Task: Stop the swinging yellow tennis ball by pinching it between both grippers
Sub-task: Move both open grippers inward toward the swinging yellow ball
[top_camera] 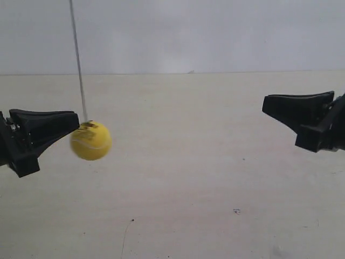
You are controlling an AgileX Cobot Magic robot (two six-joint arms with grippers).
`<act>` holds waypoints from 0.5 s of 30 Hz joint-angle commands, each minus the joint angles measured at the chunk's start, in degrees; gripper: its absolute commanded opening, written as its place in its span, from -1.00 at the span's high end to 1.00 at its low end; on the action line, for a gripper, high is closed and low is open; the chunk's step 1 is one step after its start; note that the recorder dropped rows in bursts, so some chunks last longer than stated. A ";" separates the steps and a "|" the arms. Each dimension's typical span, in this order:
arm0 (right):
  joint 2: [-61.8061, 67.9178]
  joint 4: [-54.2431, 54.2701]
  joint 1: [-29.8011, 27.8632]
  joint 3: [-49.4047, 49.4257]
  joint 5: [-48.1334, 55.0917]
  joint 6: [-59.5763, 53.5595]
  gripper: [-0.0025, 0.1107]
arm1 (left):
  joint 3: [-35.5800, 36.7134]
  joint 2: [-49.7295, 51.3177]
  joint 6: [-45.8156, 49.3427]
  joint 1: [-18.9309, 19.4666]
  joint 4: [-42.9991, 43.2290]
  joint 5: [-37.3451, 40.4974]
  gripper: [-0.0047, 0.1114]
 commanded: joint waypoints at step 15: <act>17.60 2.90 0.00 -0.38 -7.25 -17.70 0.96 | 0.56 13.52 16.26 -3.68 -3.48 -11.61 0.84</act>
